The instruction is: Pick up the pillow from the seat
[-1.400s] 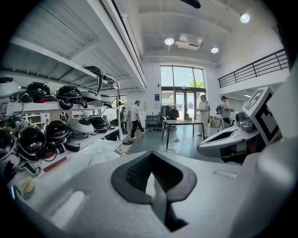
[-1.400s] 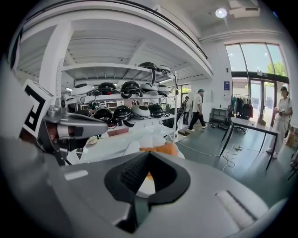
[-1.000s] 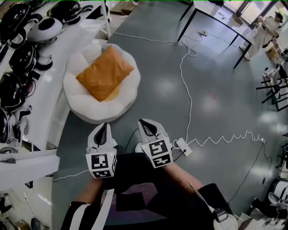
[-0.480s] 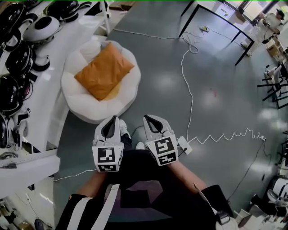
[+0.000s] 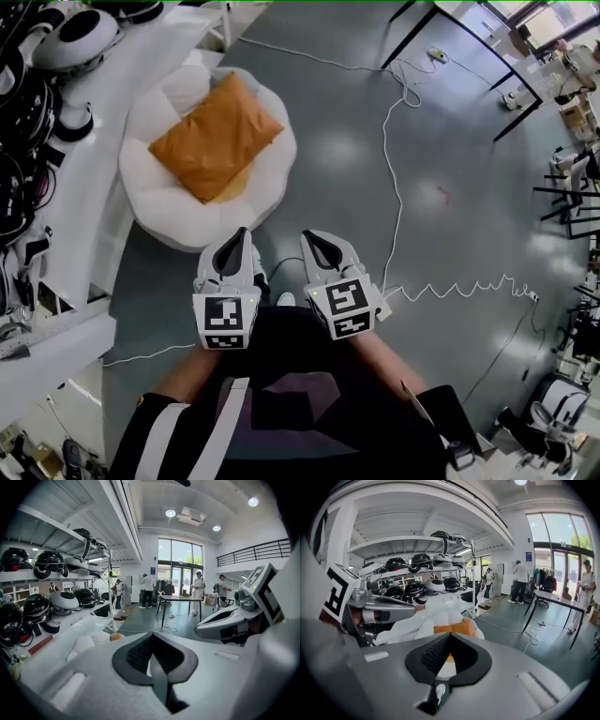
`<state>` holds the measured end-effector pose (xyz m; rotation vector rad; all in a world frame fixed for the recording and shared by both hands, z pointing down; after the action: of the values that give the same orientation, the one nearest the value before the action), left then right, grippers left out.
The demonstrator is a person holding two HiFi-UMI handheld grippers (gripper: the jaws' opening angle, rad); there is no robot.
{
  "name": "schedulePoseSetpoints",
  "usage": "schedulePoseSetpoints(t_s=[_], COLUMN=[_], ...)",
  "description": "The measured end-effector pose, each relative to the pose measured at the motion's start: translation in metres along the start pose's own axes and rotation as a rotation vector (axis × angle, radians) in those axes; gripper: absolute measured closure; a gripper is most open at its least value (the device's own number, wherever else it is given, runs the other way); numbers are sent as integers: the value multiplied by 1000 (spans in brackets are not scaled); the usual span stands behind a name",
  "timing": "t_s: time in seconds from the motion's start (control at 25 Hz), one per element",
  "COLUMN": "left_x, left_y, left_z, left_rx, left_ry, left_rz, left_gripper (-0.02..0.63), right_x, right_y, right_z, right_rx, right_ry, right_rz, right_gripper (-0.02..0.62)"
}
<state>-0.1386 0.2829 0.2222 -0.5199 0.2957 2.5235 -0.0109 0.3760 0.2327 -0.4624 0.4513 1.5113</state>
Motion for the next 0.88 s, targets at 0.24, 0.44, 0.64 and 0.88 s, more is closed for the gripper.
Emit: schedulePoseSetpoints(t_s=[0.24, 0.44, 0.64, 0.88], left_x=[-33, -54, -66, -76], left_y=[50, 88, 115, 136], left_z=[-19, -37, -50, -58], left_rx=[24, 27, 40, 57], left_ry=[-8, -31, -54, -60], left_rz=[-3, -3, -24, -83], left_gripper=[601, 601, 601, 601], right_x=[-52, -88, -115, -141], right_y=[-13, -11, -12, -16], right_z=[-48, -75, -98, -117], right_rx=[28, 44, 73, 105], right_ry=[-3, 4, 5, -9], right_rz=[36, 32, 13, -40], right_gripper=[592, 592, 592, 592])
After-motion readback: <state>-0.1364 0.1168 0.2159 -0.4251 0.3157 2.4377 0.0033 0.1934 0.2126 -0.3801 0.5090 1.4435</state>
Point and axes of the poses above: the fingertips, and each gripper's own axes: x backward along the fingers, y to its left, z out of its underside, the point moved 6 cm from there along x, backward along the fingers, and after that the axes turned 4 degrees about x, right-handed, at the moved point
